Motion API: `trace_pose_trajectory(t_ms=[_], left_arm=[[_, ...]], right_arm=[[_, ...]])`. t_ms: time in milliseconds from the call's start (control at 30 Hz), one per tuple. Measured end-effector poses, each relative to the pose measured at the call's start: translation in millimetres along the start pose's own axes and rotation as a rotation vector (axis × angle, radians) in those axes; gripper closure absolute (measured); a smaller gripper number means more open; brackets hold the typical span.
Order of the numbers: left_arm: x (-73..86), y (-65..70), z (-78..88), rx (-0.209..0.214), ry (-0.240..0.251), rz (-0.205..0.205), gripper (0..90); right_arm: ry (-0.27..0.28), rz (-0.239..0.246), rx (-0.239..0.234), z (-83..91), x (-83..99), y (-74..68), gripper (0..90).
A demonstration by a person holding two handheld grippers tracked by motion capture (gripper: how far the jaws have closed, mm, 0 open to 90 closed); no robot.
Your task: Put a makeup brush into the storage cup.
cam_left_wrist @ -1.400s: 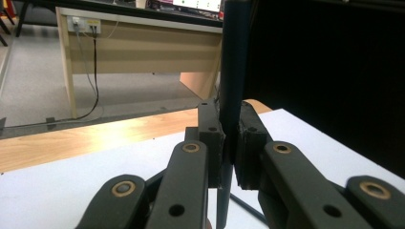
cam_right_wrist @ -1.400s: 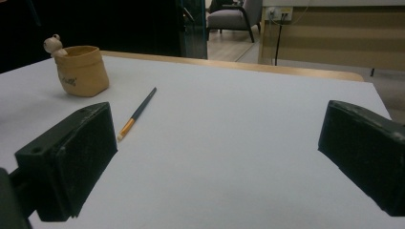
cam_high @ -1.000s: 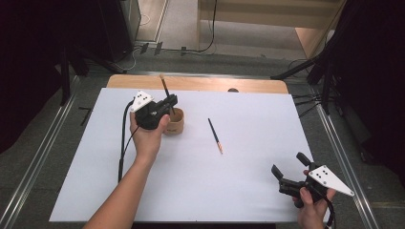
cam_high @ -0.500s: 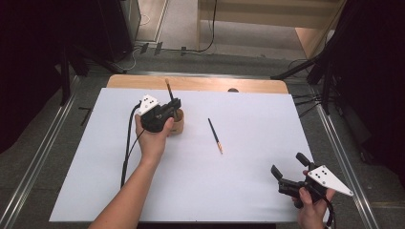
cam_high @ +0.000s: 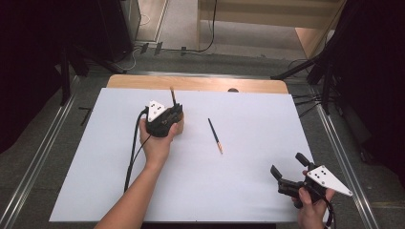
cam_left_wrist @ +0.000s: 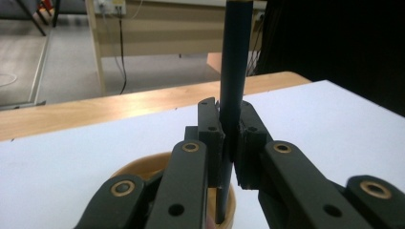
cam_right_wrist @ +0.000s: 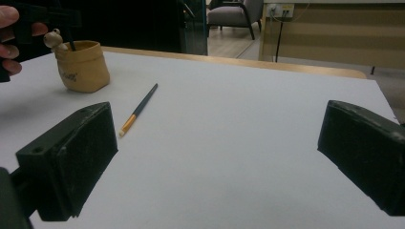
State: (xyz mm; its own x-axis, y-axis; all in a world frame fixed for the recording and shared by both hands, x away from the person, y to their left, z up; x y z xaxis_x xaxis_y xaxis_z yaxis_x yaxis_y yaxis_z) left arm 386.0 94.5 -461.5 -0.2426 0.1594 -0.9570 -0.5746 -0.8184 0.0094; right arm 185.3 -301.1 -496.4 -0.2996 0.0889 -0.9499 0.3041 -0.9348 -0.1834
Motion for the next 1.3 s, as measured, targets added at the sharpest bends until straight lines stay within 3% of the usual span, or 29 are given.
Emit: trace_pose_trajectory(t_ms=[133,467,767,1300], left_arm=[[-0.5,-0.2,-0.5,-0.016,0.008,-0.013,84.5],[6.4,1.7,-9.1,-0.054,-0.029,-0.036,84.5],[10.2,0.5,-12.9,-0.088,-0.064,-0.031,84.4],[11.9,2.2,-13.7,-0.063,-0.087,-0.015,78.4]], right_arm=[[-0.002,-0.002,0.001,-0.5,0.4,-0.1,0.0],[-0.008,-0.004,-0.004,-1.5,1.2,-0.6,0.0],[-0.01,-0.003,-0.007,-2.3,1.9,-0.7,0.1],[-0.011,-0.003,-0.003,-2.0,1.9,-0.8,0.4]])
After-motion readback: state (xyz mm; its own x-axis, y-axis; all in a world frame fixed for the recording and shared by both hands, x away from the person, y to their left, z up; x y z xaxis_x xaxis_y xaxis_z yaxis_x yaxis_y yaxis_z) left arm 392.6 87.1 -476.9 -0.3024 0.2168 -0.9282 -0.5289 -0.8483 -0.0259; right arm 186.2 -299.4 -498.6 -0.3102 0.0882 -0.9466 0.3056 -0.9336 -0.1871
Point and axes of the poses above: each handheld gripper's, and its own axes: z roughly backward along the jaws, x roughly out of its underside, y roughly to its right, the point moved 2 cm from there along -z, roughly forward along the jaws, and after that the axes turned 5 degrees about -z, right-handed, at the moved point
